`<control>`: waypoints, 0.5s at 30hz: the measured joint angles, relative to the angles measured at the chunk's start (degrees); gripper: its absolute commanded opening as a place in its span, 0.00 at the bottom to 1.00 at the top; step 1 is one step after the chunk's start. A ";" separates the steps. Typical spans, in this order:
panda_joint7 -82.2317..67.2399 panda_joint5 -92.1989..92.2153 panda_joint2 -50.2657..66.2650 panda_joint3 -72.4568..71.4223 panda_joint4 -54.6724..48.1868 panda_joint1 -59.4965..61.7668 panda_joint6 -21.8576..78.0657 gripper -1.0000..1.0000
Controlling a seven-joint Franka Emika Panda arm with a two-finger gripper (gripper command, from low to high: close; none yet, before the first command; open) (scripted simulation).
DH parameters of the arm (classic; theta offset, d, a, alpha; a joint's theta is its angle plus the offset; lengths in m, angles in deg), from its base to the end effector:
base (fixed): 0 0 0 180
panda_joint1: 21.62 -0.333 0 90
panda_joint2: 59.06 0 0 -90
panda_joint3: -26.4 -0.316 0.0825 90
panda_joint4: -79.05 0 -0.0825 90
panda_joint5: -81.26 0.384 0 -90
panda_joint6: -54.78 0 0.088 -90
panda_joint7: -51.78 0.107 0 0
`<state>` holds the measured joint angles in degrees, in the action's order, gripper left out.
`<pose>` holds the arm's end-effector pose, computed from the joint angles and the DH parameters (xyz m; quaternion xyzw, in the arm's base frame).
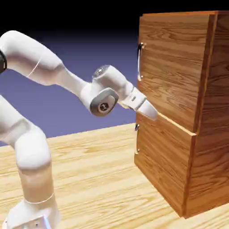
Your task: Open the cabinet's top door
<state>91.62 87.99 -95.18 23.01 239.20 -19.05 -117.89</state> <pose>0.3831 -0.0022 0.4852 -0.8417 0.3491 -0.3816 0.1548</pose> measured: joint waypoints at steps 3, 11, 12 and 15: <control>-2.91 7.48 -3.84 -3.77 -0.95 3.62 1.50 0.50; -10.69 27.41 -14.10 -13.83 -3.50 13.26 5.48 0.50; -11.66 29.91 -15.38 -15.08 -3.81 14.47 5.98 0.50; -14.57 37.38 -19.22 -18.85 -4.77 18.08 7.48 0.50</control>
<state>77.05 125.37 -114.40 4.16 234.43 -0.97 -110.41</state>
